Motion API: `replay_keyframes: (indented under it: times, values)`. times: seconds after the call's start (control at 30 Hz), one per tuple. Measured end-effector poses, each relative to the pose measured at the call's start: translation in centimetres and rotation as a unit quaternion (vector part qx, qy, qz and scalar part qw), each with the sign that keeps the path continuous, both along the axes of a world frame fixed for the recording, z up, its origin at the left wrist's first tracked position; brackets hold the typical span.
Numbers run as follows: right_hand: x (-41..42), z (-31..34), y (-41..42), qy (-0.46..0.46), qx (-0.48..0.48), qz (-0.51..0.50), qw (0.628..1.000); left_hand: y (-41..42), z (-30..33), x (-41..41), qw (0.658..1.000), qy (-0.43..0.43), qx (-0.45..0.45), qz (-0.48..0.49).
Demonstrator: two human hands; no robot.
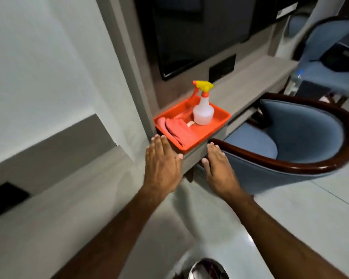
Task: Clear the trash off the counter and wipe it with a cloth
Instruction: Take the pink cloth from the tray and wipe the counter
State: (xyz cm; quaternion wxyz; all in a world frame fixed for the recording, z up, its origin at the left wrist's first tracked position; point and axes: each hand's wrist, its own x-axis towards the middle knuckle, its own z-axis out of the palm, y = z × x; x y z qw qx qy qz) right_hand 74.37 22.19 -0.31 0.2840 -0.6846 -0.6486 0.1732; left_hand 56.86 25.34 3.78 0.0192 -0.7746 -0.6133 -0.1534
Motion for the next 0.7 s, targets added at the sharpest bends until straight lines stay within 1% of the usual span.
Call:
replay_keyframes:
  times: [0.1, 0.23, 0.33, 0.4, 0.47, 0.6, 0.7]
  values:
    - [-1.7, 2.6, 7.6, -0.031, -0.001, 0.007, 0.999, 6.5, 0.6, -2.1, 0.999, 0.021, -0.027, 0.027]
    - [-4.1, 2.8, 16.1, -0.051, -0.054, 0.01, 0.997, 12.4, -1.4, -4.8, 0.995, 0.055, -0.054, 0.062]
    - [-5.2, 1.5, 20.5, -0.068, -0.136, 0.015, 0.988, 15.0, -3.8, -6.6, 0.992, 0.069, -0.073, 0.077]
    - [-5.5, 0.6, 22.0, -0.094, -0.214, 0.031, 0.972, 15.6, -5.3, -7.6, 0.989, 0.075, -0.096, 0.084]
    - [-5.8, -0.5, 23.1, -0.131, -0.249, 0.042, 0.959, 15.5, -7.1, -8.7, 0.985, 0.072, -0.118, 0.099]
    - [-6.2, -1.6, 24.7, -0.253, -0.194, 0.075, 0.945, 13.6, -10.5, -10.4, 0.978, 0.054, -0.157, 0.124]
    - [-6.2, -2.5, 25.5, -0.284, -0.166, 0.094, 0.94, 13.3, -11.7, -10.7, 0.979, 0.046, -0.152, 0.131]
